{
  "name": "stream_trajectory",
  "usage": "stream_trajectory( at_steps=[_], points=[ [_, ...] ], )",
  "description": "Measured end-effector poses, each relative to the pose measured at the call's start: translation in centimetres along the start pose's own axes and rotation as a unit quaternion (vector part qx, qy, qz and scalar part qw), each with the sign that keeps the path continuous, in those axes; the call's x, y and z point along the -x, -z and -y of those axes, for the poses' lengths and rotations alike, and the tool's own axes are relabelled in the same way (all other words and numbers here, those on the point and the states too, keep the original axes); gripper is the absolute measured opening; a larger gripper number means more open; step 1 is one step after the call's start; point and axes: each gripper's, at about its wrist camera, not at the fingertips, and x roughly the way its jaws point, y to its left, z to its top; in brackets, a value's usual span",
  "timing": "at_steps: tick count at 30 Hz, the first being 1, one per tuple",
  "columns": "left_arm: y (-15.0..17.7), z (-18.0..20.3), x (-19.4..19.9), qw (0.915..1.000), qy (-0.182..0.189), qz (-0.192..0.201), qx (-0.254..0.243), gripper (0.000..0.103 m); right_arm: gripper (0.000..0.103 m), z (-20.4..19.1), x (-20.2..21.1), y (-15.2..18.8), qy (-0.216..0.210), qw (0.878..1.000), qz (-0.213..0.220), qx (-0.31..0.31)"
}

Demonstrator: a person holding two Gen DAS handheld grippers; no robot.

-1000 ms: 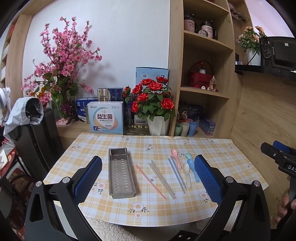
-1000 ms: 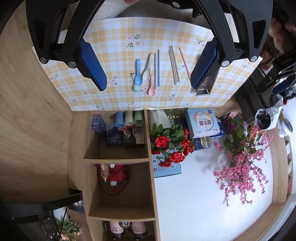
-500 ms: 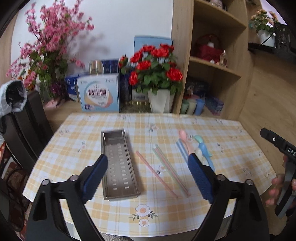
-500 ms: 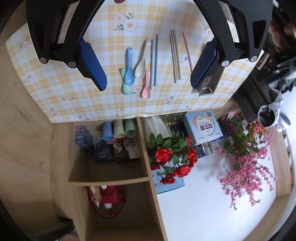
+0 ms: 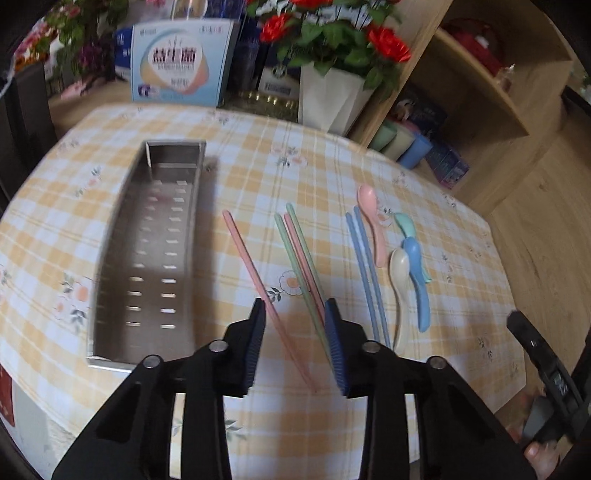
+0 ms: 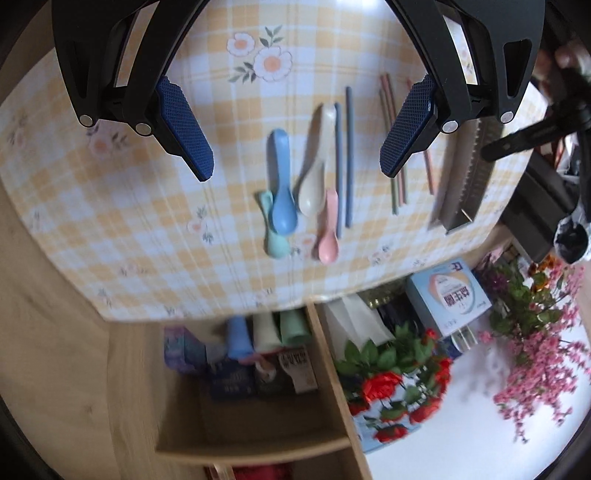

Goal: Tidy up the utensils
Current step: 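Move the left gripper to a pink chopstick and close on it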

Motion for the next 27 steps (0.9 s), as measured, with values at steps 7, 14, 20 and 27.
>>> stream_trajectory(
  at_steps=[7, 14, 20, 27],
  points=[
    [-1.1, 0.2, -6.0, 0.9968, -0.06, -0.05, 0.021, 0.018, 0.089, 1.8, -1.8, -0.2, -0.015, 1.0, -0.008, -0.018],
    [-1.8, -0.4, -9.0, 0.991, -0.113, -0.067, 0.023, 0.018, 0.089, 3.0, -4.3, -1.0, -0.035, 0.998, -0.03, -0.037],
    [-2.1, -0.7, -10.7, 0.9881, -0.128, -0.083, 0.022, 0.018, 0.089, 3.1, -5.3, -1.3, -0.044, 0.997, -0.038, -0.041],
    [-2.4, 0.6, -11.5, 0.9855, -0.154, -0.07, -0.016, 0.018, 0.089, 3.6, -5.3, -1.2, -0.04, 0.997, -0.048, -0.05]
  ],
)
